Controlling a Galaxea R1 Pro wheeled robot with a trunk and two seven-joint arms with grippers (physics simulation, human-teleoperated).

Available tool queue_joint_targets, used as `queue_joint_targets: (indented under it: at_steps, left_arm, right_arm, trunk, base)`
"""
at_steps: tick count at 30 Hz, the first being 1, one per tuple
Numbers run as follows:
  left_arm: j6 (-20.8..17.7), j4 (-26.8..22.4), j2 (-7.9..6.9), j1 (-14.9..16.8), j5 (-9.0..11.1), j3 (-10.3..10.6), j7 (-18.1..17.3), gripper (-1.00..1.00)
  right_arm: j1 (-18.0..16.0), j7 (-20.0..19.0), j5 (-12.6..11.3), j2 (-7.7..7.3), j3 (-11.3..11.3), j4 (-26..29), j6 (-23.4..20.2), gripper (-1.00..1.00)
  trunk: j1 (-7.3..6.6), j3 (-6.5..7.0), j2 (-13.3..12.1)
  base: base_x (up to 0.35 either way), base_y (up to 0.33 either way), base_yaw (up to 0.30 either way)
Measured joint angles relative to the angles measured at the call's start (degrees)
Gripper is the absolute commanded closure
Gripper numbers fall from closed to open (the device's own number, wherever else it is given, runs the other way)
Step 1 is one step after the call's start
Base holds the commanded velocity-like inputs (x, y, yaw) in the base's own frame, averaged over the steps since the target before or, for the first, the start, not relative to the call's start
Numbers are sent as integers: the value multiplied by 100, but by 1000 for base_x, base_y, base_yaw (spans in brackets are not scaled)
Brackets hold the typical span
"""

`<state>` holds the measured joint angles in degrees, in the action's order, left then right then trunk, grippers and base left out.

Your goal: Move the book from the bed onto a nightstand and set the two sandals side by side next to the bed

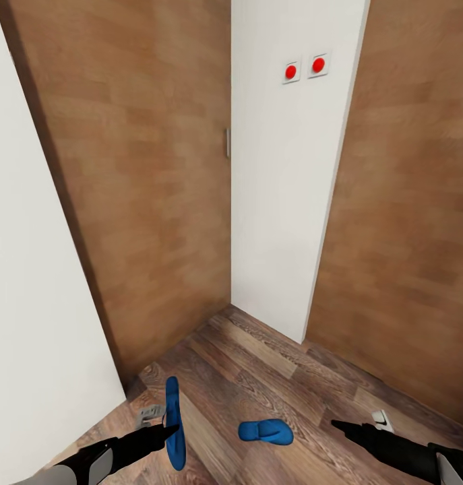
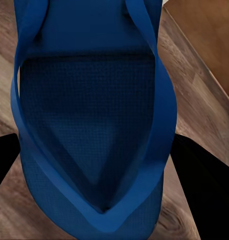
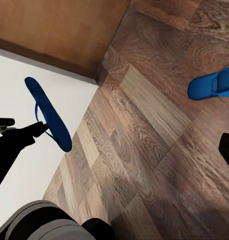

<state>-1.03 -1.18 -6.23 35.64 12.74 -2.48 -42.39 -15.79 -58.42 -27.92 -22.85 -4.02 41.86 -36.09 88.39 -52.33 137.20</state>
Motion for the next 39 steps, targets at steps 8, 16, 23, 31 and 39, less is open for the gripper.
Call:
queue_joint_targets:
  at_steps: [8, 16, 23, 31, 39]
  left_arm:
    - [1, 1, 0, 1, 0, 0, -1, 100]
    - [0, 1, 0, -1, 0, 1, -1, 100]
    - [0, 1, 0, 1, 0, 0, -1, 100]
    - [0, 1, 0, -2, 0, 0, 0, 100]
    - [0, 1, 0, 0, 1, 0, 0, 100]
  right_arm:
    - [0, 0, -2, 0, 1, -2, 1, -100]
    - [0, 2, -2, 0, 0, -2, 1, -100]
    - [0, 141, 17, 0, 11, 5, -3, -100]
    - [0, 1048, 1090, -7, 22, 240, -63, -100]
    - [0, 1148, 2696, -2, 41, 822, -73, -100]
  trunk:
    - [0, 0, 0]
    - [0, 0, 0]
    - [0, 0, 0]
    - [0, 0, 0]
    - [0, 0, 0]
  base:
    - [0, -43, 0]
    - [0, -1, 0]
    - [0, 0, 0]
    - [0, 0, 0]
    - [0, 0, 0]
